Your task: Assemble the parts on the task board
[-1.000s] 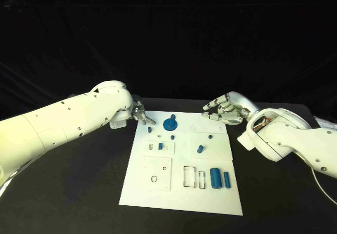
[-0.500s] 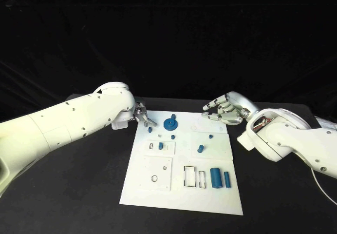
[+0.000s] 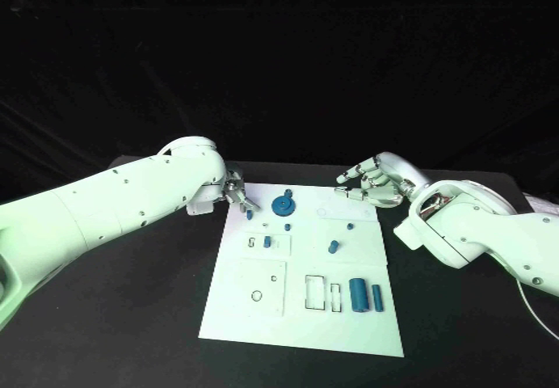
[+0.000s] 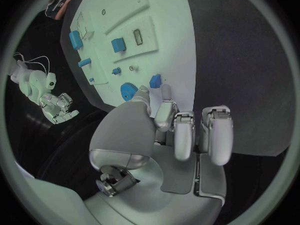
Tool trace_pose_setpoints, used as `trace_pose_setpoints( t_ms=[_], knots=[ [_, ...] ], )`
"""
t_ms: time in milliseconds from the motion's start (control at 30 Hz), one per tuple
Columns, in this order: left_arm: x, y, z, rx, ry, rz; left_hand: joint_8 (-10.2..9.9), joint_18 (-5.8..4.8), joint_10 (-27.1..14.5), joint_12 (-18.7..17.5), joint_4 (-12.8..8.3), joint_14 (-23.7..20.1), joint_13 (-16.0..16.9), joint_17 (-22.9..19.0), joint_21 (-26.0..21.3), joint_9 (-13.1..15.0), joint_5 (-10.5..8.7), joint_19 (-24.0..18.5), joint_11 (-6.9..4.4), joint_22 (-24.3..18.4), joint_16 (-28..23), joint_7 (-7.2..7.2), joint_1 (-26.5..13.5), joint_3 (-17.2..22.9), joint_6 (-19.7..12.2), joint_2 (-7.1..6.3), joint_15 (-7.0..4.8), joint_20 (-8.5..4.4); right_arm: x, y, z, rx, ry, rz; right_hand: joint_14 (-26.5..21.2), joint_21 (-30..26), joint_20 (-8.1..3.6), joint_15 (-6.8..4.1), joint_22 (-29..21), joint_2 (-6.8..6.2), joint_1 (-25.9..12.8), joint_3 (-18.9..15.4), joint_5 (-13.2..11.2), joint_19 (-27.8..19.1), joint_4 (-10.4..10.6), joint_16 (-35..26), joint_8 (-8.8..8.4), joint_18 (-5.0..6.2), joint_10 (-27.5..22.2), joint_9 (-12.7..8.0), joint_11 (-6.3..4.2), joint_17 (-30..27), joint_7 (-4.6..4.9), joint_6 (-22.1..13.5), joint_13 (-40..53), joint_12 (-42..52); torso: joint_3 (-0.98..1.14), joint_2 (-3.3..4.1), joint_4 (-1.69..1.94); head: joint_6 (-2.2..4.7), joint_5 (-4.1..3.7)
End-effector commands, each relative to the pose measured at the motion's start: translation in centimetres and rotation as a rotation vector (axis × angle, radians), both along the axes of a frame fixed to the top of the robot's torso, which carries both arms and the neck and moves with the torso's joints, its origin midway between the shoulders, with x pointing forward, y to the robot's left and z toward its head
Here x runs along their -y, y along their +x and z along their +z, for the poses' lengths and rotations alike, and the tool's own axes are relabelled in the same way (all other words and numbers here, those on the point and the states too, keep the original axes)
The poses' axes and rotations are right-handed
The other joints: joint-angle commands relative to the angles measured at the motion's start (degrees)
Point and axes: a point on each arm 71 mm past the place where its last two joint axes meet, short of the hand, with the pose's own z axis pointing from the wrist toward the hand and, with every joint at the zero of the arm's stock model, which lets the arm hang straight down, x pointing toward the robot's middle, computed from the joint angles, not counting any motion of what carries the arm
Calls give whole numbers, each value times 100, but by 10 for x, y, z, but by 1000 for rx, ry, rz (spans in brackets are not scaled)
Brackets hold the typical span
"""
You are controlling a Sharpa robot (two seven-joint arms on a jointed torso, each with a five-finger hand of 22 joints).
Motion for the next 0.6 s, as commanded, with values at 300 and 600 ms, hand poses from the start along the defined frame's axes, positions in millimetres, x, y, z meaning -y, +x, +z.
trace_pose_setpoints(
  t_ms=[300,600],
  knots=[
    [2,-1,-3,-30,2,-24,14,-56,59,48,-1,593,20,1509,37,14,-11,552,-10,1422,18,-13,73,42,64,-5,-41,-36,-2,-1,0,-3,-7,17,305,-39,24,-5,982,17,-1,-5,38,162,4,-22,-7,110,-13,8,4,243,-1,18,6,11,1,1,4,3,9],
    [3,-1,-3,-34,-4,-26,16,-56,60,44,-11,593,15,1509,35,21,-9,551,-15,1420,18,-20,118,67,83,11,-45,-39,-2,-1,-1,-5,-8,17,305,-41,23,-7,980,18,20,-2,47,160,-8,-29,-6,110,-14,9,2,237,-2,21,3,6,-7,-3,4,1,14]
  ],
)
